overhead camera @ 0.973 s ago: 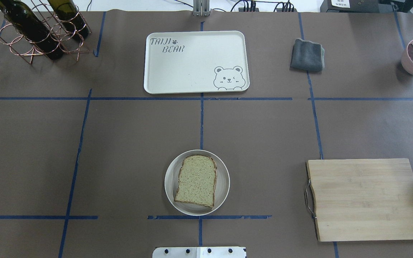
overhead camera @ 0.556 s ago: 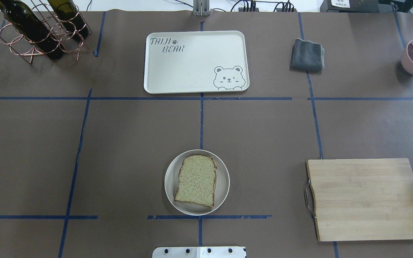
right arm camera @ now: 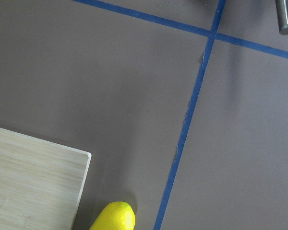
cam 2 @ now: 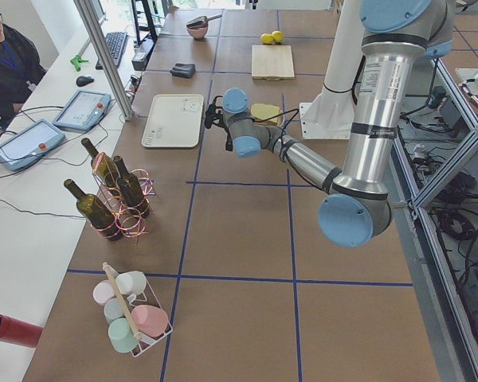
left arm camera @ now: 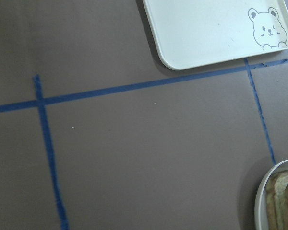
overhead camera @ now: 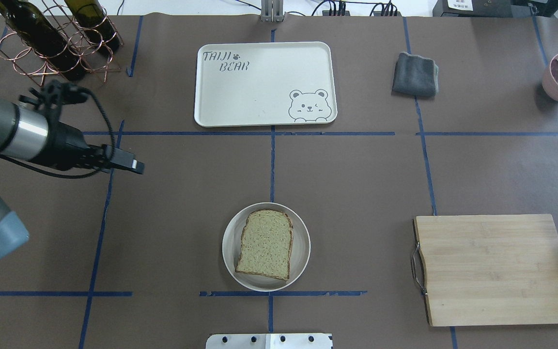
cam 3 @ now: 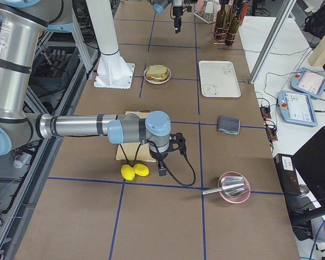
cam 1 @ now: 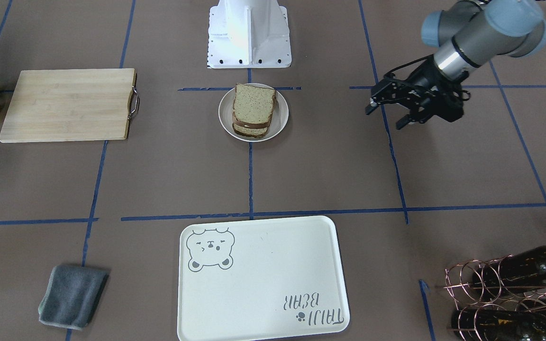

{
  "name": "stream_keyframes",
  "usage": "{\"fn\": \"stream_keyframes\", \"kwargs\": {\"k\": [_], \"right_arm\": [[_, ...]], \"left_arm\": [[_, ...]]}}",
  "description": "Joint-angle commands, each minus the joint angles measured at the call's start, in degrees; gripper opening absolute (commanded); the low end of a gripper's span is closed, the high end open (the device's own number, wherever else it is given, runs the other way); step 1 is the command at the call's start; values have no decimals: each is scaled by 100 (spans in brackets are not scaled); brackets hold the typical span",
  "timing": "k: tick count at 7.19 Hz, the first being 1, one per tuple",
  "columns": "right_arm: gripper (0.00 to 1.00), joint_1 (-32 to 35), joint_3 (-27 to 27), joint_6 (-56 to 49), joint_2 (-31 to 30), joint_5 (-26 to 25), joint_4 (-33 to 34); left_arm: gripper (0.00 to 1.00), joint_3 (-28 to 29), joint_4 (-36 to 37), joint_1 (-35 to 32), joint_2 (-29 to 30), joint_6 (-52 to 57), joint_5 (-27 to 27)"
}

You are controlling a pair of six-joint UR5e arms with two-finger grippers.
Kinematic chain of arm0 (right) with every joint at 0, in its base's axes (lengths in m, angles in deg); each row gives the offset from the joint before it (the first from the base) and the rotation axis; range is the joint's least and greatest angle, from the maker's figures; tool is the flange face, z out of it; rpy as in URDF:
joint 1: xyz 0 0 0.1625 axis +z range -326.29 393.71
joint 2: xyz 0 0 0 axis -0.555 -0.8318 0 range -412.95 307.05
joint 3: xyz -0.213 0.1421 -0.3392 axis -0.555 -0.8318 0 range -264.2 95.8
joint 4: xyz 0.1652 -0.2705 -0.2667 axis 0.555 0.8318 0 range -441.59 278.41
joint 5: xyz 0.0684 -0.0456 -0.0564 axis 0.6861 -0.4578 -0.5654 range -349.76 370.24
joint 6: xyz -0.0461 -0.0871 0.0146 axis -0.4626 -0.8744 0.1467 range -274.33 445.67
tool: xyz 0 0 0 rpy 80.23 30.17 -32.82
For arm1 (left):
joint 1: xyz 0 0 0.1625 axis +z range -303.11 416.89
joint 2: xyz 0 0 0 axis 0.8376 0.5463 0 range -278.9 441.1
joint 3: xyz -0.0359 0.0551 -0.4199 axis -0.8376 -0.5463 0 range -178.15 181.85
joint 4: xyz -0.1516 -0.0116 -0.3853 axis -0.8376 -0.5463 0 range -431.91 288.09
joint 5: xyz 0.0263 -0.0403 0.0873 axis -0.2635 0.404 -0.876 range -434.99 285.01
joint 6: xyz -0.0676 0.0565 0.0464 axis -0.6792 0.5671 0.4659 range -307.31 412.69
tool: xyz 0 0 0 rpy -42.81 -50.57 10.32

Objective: Make sandwich and place on tray
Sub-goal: 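Move the left gripper toward the white plate with the sandwich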

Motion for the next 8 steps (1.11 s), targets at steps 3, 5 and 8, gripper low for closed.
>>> {"fn": "stream_keyframes", "kwargs": {"k": [3,5,8], "right_arm": [[100,1,-8,1,10,-25,-9],[100,1,0,1,1,-17,0],[100,1,0,1,1,-8,0]], "left_arm": [[76,401,41,1284,714,-1027,-1365],[75,736,33,1827,1067,-1574,-1839],[59,851,24,2294,1164,-1980,-1956]]}}
